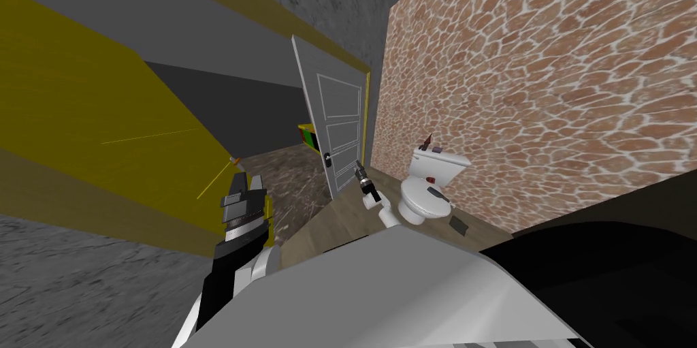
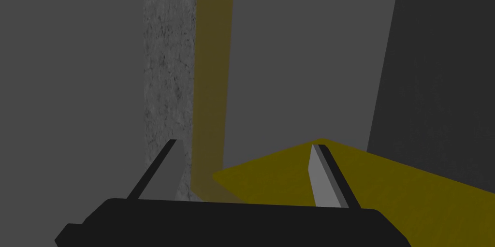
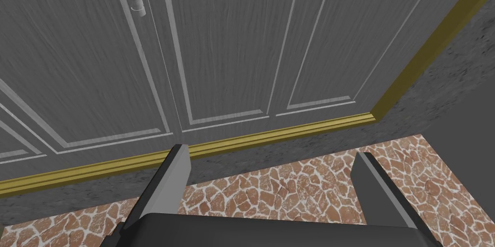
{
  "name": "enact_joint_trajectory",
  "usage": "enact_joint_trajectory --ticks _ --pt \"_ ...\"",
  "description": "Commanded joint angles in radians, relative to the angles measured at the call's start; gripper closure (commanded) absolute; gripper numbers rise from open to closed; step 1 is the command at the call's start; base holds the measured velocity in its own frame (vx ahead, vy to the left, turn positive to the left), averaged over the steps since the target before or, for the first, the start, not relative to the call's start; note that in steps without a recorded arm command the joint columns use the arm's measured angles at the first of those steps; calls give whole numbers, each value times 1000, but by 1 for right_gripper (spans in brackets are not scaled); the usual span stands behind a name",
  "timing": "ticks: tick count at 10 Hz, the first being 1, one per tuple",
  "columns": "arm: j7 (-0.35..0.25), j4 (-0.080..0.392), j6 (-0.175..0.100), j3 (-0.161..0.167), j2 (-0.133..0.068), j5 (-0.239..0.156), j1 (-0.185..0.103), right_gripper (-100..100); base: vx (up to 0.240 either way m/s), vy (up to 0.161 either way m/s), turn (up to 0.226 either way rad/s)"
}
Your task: Push the door open
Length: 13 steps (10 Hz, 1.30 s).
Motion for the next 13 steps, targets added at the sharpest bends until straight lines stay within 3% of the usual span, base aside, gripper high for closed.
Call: enact_joint_trajectory --ticks 1,4,7,9,10,12,13 --pt "0 33 -6 1 1 -1 -17 -100 36 -26 35" --pt "-1 127 -6 17 5 -2 -77 -100 59 -38 82" --pt "-1 167 -6 22 7 -3 -97 -100 52 -35 41" --pt "-1 227 -5 32 11 -4 -135 -100 55 -35 68" --pt "-1 230 -5 32 11 -4 -135 -100 60 -38 29" --pt "-2 286 -5 42 16 -5 -173 -100 57 -43 71" --pt "-2 293 -5 42 16 -5 -173 -100 48 -40 36"
